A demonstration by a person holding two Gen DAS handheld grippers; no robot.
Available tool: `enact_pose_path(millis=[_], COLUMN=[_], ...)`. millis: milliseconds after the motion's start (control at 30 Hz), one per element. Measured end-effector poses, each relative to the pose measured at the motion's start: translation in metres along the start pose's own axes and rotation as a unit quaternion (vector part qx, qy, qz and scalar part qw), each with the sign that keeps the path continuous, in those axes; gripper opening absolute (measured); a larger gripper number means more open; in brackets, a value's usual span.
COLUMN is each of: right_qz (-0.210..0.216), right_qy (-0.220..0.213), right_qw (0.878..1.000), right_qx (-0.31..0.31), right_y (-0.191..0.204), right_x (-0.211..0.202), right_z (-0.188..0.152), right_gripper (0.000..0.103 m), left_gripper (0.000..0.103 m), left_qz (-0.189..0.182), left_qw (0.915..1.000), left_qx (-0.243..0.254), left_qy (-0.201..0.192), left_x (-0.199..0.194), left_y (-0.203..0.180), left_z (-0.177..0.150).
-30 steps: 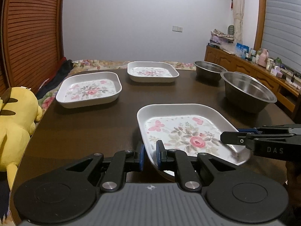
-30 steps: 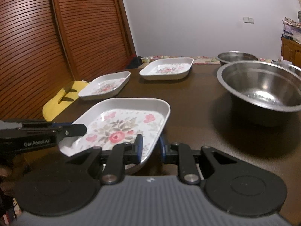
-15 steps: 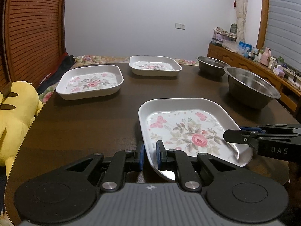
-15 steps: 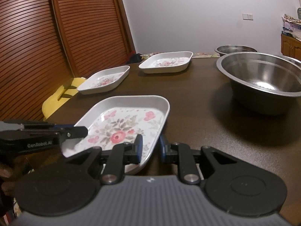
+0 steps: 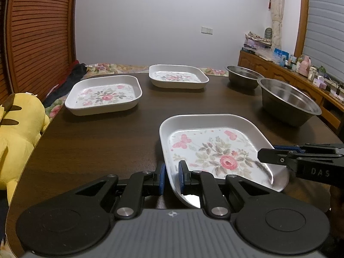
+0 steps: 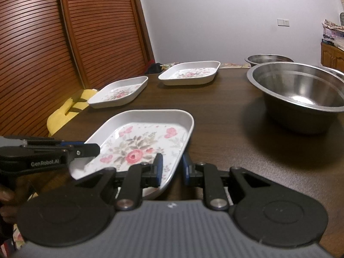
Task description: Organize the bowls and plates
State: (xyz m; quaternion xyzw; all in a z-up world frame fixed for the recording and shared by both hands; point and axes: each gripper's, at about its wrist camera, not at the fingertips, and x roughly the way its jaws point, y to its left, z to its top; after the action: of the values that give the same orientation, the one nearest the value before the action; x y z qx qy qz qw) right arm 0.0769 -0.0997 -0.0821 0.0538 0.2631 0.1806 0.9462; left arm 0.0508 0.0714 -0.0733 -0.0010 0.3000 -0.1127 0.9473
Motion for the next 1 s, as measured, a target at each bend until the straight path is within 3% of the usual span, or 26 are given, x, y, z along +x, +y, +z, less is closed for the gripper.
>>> enact_pose_path(millis=[433,633,1000], right_qz=[-0.001,0.019,0.061], right_qy=[-0.040,-0.043,-0.040], right_qw=[0.999,0.998,0.995], right_qx=[-0.019,-0.043,-0.071], right_y=[-0.002,0.003,0.026], right_x=[-0.023,-0.020,-0.002], right_z=[0.029,0.056,0.100], right_gripper=[0.023,0.030,0.030], left_gripper=[0.024,0.026,0.028], left_qz=[0.016,0.038,0.069], left_qw=[0.9994,0.9985,0.9969], left_qx=[0.004,0.005,0.000], left_qy=[-0.032,-0.040,-0.038], left_x=[-0.015,-0.014,0.004], left_y=[0.008,0.028,0.079], left_z=[0.028,0.048,0.078])
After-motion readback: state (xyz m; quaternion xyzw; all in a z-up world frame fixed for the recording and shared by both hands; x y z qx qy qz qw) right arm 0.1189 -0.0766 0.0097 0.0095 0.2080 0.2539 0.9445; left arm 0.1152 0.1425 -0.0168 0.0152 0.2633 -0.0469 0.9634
